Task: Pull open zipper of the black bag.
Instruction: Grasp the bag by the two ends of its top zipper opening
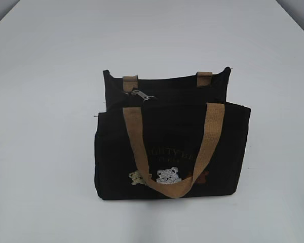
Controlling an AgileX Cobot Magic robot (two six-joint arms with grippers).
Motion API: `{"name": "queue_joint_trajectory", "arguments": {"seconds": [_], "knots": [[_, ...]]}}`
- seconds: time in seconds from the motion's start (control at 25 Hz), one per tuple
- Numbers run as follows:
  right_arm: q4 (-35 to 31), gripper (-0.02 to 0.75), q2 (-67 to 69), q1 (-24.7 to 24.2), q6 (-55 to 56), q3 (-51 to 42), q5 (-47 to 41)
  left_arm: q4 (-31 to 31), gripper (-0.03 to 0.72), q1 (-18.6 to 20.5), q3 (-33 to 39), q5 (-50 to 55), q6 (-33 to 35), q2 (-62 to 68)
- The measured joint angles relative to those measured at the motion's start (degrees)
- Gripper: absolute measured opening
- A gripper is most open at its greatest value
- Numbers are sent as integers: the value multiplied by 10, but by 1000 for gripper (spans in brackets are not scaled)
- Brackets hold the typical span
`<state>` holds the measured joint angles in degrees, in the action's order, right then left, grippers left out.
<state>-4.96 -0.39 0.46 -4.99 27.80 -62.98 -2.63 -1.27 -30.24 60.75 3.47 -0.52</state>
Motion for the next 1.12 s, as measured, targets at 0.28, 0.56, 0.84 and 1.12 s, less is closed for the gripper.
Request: {"name": "queue_joint_trajectory", "arguments": {"seconds": [0.28, 0.56, 0.84, 1.12], "knots": [[0, 551, 0, 0, 0, 0, 0, 0, 414, 0, 0, 0, 0, 0], [0, 551, 0, 0, 0, 0, 0, 0, 414, 0, 0, 0, 0, 0], [0, 551, 0, 0, 0, 0, 0, 0, 414, 0, 0, 0, 0, 0], [0, 551, 0, 0, 0, 0, 0, 0, 414, 0, 0, 0, 0, 0]]}}
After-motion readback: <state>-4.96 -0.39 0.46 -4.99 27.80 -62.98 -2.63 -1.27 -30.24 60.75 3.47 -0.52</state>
